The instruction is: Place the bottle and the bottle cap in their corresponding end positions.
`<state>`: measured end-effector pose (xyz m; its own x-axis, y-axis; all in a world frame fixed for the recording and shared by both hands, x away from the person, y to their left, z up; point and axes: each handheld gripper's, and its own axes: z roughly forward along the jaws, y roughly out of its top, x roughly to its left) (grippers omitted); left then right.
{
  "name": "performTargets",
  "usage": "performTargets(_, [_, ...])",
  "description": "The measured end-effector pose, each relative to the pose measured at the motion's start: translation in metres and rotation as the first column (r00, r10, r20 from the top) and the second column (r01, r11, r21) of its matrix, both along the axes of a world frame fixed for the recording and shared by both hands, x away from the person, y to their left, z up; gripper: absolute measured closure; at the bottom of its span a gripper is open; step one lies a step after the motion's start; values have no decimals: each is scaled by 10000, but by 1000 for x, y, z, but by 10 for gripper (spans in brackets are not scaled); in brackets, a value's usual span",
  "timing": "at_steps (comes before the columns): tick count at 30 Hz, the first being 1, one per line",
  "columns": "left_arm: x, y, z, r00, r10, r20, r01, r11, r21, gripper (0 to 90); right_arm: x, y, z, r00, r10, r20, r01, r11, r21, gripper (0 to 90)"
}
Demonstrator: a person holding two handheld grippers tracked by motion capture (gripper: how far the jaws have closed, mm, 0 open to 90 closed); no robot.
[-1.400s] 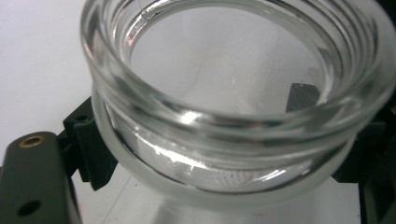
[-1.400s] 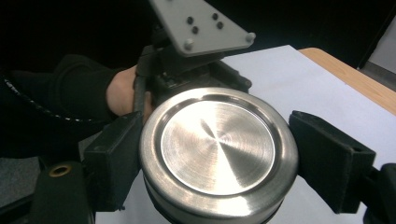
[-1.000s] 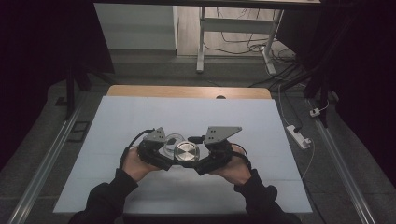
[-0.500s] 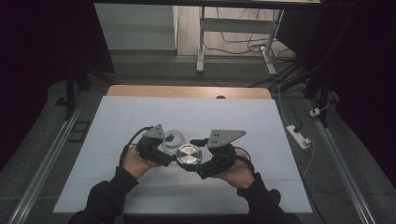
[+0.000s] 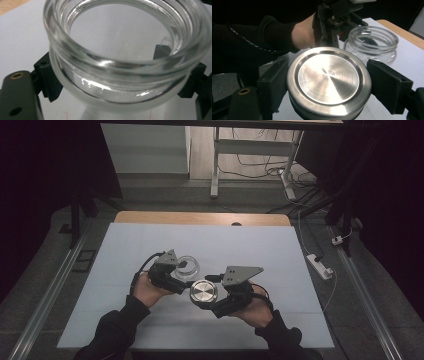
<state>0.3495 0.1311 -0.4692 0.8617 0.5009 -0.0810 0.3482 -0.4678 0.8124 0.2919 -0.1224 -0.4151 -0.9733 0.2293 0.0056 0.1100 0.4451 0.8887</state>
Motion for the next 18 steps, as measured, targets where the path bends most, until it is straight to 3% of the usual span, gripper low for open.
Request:
performTargets(9, [5,-1,3,9999,26,156,-25,10000,-67,155,-5,2,-10,9999,101,119,-100,9999,-36,198])
performTargets(18, [12,-5,5,9997,10,226,-11,10000,42,155,-9,4,-23,9997,231,-116,-233,9995,-222,198])
